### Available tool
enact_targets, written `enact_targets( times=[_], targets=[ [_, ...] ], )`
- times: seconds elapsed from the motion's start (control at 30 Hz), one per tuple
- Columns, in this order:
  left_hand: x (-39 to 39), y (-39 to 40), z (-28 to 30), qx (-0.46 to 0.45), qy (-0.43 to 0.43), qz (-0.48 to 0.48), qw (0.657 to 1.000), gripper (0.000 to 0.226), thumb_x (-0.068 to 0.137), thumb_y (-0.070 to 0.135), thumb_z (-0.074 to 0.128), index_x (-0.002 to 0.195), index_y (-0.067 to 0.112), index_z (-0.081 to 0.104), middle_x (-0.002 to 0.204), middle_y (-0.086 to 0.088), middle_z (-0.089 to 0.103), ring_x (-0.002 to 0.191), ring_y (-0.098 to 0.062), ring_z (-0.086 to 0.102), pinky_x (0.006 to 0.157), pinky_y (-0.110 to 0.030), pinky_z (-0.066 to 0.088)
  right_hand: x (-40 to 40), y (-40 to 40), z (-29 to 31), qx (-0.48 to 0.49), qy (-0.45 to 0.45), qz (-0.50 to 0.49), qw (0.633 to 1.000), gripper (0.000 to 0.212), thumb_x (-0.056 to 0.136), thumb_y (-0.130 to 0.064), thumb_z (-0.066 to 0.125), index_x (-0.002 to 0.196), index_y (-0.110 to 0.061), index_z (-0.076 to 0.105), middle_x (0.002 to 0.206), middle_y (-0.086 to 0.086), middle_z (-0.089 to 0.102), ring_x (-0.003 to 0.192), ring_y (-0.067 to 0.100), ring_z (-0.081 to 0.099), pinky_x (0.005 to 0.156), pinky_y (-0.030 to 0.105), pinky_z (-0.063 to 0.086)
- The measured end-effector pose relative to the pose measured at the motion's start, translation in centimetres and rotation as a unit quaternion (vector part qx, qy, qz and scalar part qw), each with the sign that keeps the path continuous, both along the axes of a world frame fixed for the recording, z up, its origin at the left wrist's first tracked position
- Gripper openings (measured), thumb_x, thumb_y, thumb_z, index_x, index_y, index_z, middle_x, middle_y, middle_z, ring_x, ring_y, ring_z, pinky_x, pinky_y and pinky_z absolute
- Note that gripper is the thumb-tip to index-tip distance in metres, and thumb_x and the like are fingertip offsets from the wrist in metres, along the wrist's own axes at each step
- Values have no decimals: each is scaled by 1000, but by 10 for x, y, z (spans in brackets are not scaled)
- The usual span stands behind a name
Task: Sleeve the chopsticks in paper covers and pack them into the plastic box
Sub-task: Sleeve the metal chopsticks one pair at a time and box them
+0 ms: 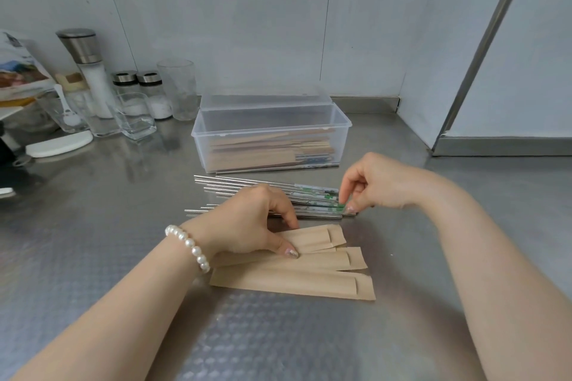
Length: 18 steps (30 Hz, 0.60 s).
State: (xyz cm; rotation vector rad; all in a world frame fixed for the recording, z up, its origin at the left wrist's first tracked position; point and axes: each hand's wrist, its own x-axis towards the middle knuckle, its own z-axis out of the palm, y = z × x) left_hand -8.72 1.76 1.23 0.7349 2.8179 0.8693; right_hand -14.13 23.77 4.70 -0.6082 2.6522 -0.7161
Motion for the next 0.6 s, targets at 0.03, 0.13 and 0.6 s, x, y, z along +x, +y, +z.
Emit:
enact_targets(
  times=[0.03,0.13,0.6],
  targets=[
    [0,0,0,-8,10,1,1000,33,57,36,83,87,25,71,101,8,63,98,-9,53,90,-27,42,-3,3,-1,-2,7,-16,1000,12,72,-5,75,76,-15,69,56,-4,56,55,9,50,60,23,41],
    [0,0,-1,-31,29,10,999,37,60,39,81,93,28,70,113,16,56,110,-4,44,97,-22,32,-10,9,-5,-13,15,-48,999,9,74,-3,73,78,-11,71,54,-5,58,54,9,50,58,23,42],
    [1,1,-2,20,-11,21,1000,17,67,28,79,82,26,73,75,8,65,64,-5,52,62,-22,46,-16,9,-13,-11,6,-55,998,19,79,-4,69,67,-19,65,61,-1,61,50,4,52,54,19,42]
  ],
)
